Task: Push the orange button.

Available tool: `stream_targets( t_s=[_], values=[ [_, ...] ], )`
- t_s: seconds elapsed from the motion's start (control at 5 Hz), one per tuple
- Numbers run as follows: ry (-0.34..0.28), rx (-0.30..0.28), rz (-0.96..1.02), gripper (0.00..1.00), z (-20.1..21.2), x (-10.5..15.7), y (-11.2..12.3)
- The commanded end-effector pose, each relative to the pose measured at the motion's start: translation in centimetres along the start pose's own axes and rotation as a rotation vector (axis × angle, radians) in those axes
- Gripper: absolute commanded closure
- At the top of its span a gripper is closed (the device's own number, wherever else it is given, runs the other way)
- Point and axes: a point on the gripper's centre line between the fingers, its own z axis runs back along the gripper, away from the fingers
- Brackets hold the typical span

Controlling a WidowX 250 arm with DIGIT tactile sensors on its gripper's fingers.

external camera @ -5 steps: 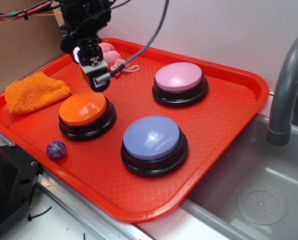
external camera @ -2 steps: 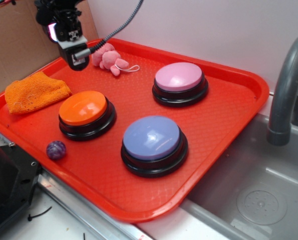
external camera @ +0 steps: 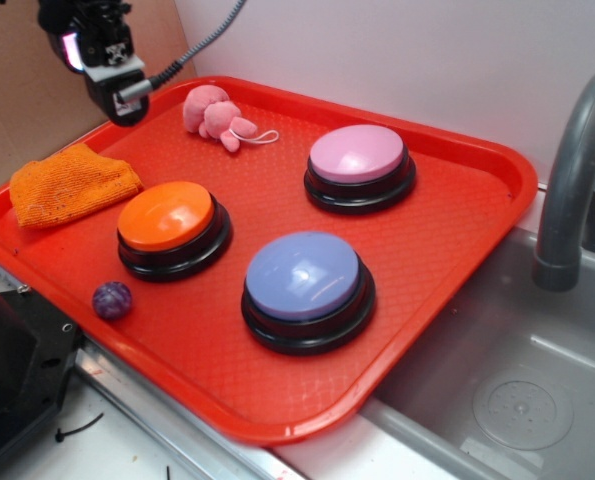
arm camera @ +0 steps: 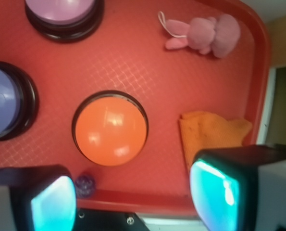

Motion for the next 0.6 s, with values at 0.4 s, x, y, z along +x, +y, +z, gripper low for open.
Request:
stream_targets(
  t_s=[0.4],
  values=[
    [-0.06, 0.027, 0.151, 0.0, 4.1, -1.9, 1.5]
  ],
)
